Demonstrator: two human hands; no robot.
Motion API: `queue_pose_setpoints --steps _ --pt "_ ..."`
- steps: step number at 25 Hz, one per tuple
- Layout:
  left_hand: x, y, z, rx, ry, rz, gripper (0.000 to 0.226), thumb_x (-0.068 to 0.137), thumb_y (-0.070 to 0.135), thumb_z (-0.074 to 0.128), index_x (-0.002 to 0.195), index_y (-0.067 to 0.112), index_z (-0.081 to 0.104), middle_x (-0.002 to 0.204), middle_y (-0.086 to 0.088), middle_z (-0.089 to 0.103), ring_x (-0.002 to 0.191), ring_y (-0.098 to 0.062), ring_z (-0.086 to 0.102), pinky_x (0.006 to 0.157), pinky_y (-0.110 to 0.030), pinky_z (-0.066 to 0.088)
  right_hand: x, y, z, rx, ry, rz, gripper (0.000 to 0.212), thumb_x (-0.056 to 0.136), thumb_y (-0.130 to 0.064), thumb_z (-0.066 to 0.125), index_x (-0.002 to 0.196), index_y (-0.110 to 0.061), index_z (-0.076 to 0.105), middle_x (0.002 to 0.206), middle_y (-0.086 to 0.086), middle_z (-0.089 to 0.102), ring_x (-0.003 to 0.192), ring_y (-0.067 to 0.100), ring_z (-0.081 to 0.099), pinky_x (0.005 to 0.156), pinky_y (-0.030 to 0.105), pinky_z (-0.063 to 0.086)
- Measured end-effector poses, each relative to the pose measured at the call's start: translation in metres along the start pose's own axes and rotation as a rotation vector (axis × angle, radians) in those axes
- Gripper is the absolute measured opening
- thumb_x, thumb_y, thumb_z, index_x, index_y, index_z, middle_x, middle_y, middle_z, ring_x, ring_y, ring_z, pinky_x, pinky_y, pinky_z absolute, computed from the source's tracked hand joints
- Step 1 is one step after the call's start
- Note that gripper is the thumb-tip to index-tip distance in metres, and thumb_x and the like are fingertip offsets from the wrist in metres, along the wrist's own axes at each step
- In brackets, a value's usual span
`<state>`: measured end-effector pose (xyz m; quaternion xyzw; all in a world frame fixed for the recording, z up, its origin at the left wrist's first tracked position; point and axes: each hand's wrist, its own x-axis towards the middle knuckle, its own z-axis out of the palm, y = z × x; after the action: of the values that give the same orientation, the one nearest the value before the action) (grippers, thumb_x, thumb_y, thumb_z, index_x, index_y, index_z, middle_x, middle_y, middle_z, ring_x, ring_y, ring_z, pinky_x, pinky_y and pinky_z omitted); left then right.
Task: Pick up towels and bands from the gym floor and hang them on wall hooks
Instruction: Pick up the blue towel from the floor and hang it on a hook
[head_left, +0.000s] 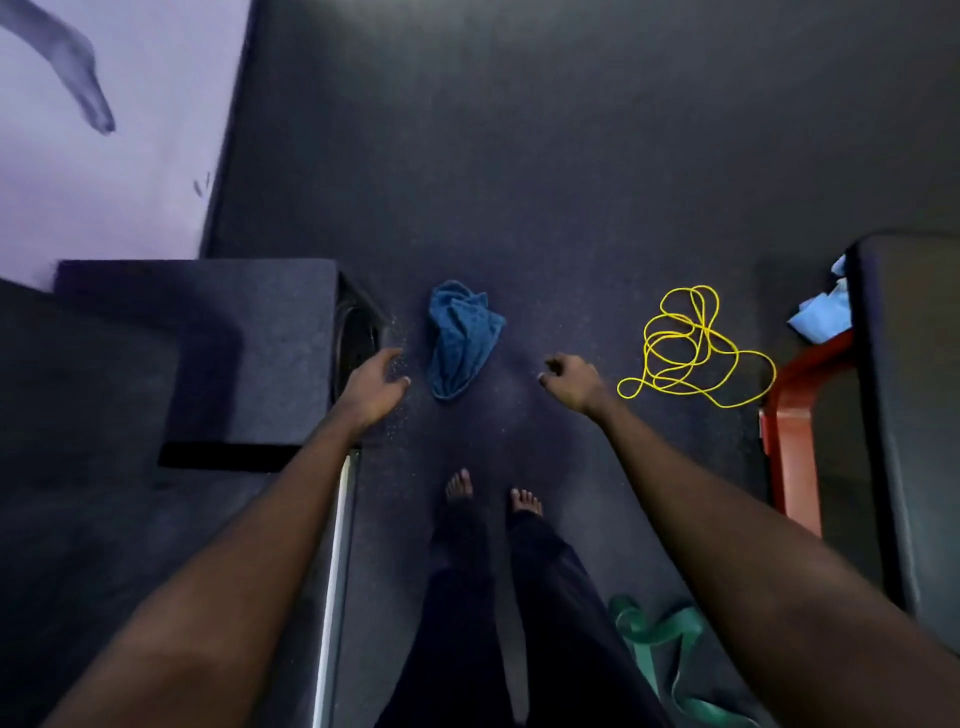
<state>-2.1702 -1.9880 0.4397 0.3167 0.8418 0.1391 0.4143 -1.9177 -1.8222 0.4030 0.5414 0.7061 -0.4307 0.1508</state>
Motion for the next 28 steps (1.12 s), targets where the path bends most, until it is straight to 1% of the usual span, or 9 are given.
queue_pose_setpoints --steps 7,10,13,17,18,21,24,26,28 --pt "0.156 -0.029 0.035 -0.047 -0.108 -0.020 0.057 0.094 0.024 0.061 0.147 0.020 0.041 0.148 -0.005 0.047 0.135 -0.022 0.045 0.108 -0.033 0.037 0.141 0.003 0.069 0.116 -0.082 0.141 0.049 0.095 -0.026 0.059 0.138 -0.003 0.053 0.140 0.014 0.057 0.130 0.030 0.053 0.108 0.036 0.041" --pt "0.228 -0.075 0.085 -0.063 -0.113 -0.076 0.056 0.092 0.018 0.062 0.145 0.017 0.044 0.145 -0.008 0.050 0.132 -0.023 0.048 0.109 -0.034 0.038 0.223 0.021 0.131 0.135 -0.134 0.177 0.046 0.095 -0.024 0.058 0.135 -0.002 0.056 0.136 0.016 0.059 0.127 0.031 0.055 0.105 0.037 0.044" --pt "0.299 -0.122 0.144 -0.189 -0.065 -0.210 0.050 0.093 0.006 0.058 0.142 0.014 0.047 0.144 -0.011 0.050 0.133 -0.025 0.047 0.105 -0.029 0.036 0.306 0.054 0.199 0.164 -0.209 0.244 0.042 0.096 -0.024 0.056 0.131 -0.002 0.059 0.132 0.015 0.061 0.123 0.030 0.057 0.097 0.033 0.044" --pt "0.382 -0.176 0.211 -0.270 -0.024 -0.311 0.048 0.095 0.001 0.056 0.142 0.008 0.046 0.146 -0.012 0.046 0.135 -0.026 0.043 0.105 -0.028 0.034 0.404 0.093 0.276 0.286 -0.242 0.371 0.034 0.095 -0.021 0.055 0.114 0.004 0.067 0.101 0.015 0.067 0.094 0.027 0.063 0.078 0.033 0.048" --pt "0.400 -0.187 0.224 -0.276 -0.016 -0.316 0.049 0.095 0.001 0.056 0.142 0.008 0.046 0.146 -0.011 0.046 0.135 -0.025 0.043 0.103 -0.026 0.034 0.426 0.100 0.295 0.316 -0.237 0.398 0.034 0.095 -0.022 0.056 0.114 0.004 0.068 0.100 0.014 0.067 0.092 0.027 0.063 0.078 0.035 0.050" --pt "0.438 -0.215 0.254 -0.297 -0.005 -0.320 0.048 0.094 0.002 0.056 0.141 0.010 0.047 0.145 -0.008 0.048 0.133 -0.021 0.045 0.104 -0.025 0.035 0.478 0.108 0.349 0.453 -0.227 0.489 0.041 0.095 -0.033 0.059 0.120 0.000 0.065 0.119 0.015 0.066 0.108 0.031 0.063 0.090 0.039 0.052" --pt "0.450 -0.233 0.264 -0.273 -0.029 -0.291 0.049 0.095 0.003 0.055 0.142 0.012 0.046 0.146 -0.007 0.047 0.133 -0.019 0.045 0.104 -0.026 0.036 0.508 0.100 0.391 0.579 -0.115 0.555 0.055 0.093 -0.038 0.061 0.134 -0.002 0.053 0.133 0.015 0.058 0.119 0.033 0.057 0.098 0.036 0.050" --pt "0.449 -0.242 0.267 -0.258 -0.050 -0.295 0.050 0.095 0.002 0.055 0.143 0.011 0.045 0.147 -0.007 0.047 0.134 -0.020 0.045 0.103 -0.025 0.036 0.521 0.097 0.405 0.644 -0.046 0.632 0.051 0.092 -0.031 0.061 0.134 -0.004 0.050 0.132 0.015 0.057 0.114 0.029 0.058 0.099 0.036 0.050" --pt "0.442 -0.243 0.264 -0.254 -0.069 -0.300 0.050 0.095 0.002 0.054 0.143 0.011 0.045 0.146 -0.006 0.048 0.133 -0.020 0.046 0.103 -0.026 0.037 0.525 0.094 0.404 0.772 -0.048 0.680 0.039 0.094 -0.020 0.054 0.129 -0.004 0.055 0.124 0.014 0.060 0.103 0.023 0.057 0.093 0.030 0.049"
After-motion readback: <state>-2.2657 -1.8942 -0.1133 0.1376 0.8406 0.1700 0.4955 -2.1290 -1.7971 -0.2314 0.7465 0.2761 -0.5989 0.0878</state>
